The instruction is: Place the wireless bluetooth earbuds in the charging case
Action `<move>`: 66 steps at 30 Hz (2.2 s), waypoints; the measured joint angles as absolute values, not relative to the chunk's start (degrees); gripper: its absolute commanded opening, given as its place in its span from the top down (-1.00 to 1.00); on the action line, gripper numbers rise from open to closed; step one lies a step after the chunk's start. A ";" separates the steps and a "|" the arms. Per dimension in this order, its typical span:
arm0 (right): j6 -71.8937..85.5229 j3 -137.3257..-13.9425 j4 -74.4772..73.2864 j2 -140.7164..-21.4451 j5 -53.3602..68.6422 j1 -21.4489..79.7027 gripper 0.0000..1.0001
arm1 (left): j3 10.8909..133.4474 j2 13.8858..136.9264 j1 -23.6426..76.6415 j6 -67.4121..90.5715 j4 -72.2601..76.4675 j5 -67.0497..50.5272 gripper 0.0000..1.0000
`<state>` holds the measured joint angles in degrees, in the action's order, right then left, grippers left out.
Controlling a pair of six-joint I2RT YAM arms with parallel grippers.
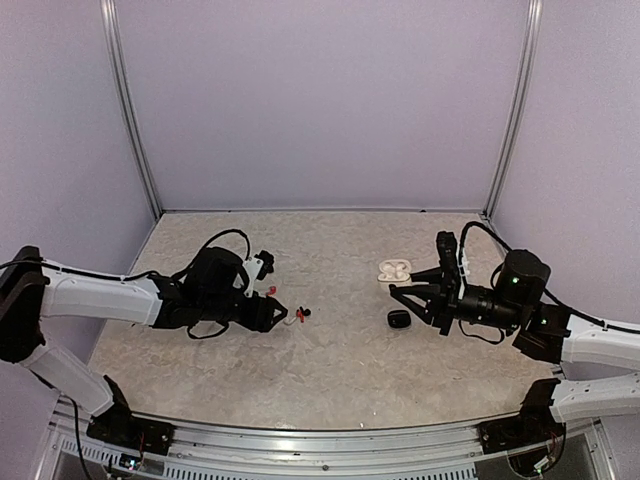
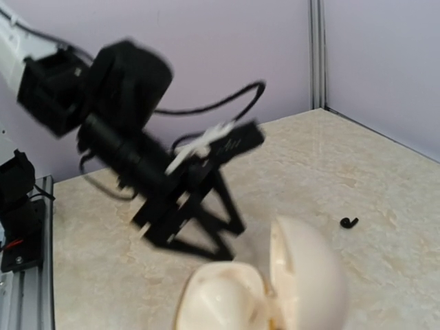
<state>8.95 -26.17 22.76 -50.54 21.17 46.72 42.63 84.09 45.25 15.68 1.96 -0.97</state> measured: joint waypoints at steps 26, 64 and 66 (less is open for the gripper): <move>9.08 -26.17 22.50 -50.33 22.09 46.24 1.00 | 28.88 99.77 45.23 3.05 38.09 -2.61 0.01; 8.60 -26.17 22.00 -50.35 22.70 45.23 1.00 | 37.04 103.98 49.06 -1.58 29.87 -1.04 0.69; 8.40 -26.17 21.98 -50.33 22.81 45.23 1.00 | 37.04 102.43 50.50 -1.21 26.98 -1.15 0.69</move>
<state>8.40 -26.17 21.98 -50.33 22.81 45.23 37.04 102.43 50.50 -1.21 26.98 -1.15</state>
